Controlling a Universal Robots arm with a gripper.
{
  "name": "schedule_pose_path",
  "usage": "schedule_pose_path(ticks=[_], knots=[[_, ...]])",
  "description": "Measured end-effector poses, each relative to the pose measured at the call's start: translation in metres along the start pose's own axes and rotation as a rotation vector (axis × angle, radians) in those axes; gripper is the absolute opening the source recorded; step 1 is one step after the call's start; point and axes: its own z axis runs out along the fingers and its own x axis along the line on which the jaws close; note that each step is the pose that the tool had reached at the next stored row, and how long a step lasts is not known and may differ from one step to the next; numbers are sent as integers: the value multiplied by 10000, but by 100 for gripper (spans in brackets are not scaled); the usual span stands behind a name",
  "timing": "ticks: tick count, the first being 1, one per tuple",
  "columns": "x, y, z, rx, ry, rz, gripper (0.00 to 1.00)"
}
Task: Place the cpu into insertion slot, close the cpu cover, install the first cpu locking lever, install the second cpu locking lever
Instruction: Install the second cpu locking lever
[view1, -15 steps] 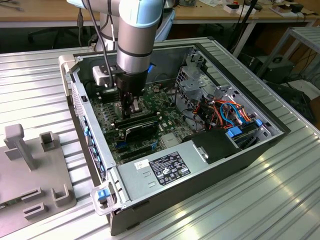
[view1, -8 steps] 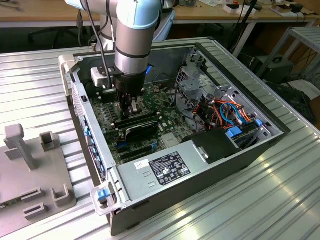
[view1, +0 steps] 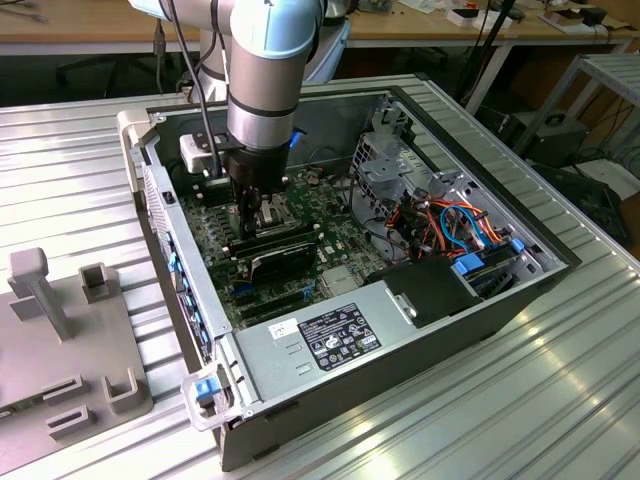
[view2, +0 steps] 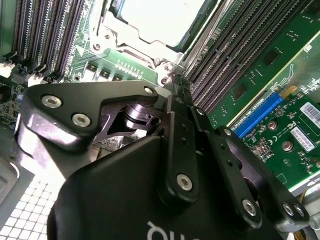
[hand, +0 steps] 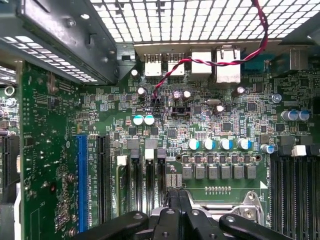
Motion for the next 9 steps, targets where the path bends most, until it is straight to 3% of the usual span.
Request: schedule_pose_path(ticks=[9], knots=[[-22, 4, 44, 0, -1, 1, 11]])
